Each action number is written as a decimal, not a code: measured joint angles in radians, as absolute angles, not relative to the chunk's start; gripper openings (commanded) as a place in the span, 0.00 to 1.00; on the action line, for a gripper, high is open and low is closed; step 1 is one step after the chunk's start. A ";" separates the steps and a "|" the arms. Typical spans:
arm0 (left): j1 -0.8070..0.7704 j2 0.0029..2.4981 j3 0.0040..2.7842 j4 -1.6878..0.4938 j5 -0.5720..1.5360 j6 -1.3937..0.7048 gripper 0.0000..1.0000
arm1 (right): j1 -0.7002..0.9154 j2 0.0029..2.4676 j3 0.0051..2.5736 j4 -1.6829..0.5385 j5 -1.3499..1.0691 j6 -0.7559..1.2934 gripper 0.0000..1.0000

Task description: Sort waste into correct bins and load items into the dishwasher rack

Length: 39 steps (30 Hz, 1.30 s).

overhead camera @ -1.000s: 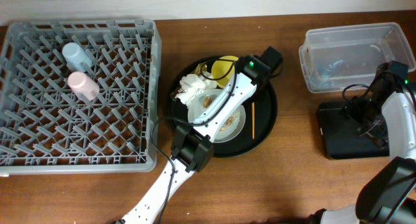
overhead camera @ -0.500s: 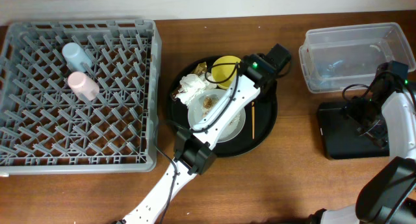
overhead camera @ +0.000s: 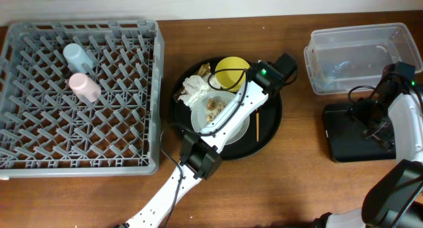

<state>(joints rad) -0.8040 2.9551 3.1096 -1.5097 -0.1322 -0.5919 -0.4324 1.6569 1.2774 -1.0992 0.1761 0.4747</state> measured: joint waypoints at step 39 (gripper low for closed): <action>-0.221 2.618 3.113 -1.682 -0.101 -0.334 0.00 | -0.432 1.657 1.277 -1.099 0.176 0.475 0.98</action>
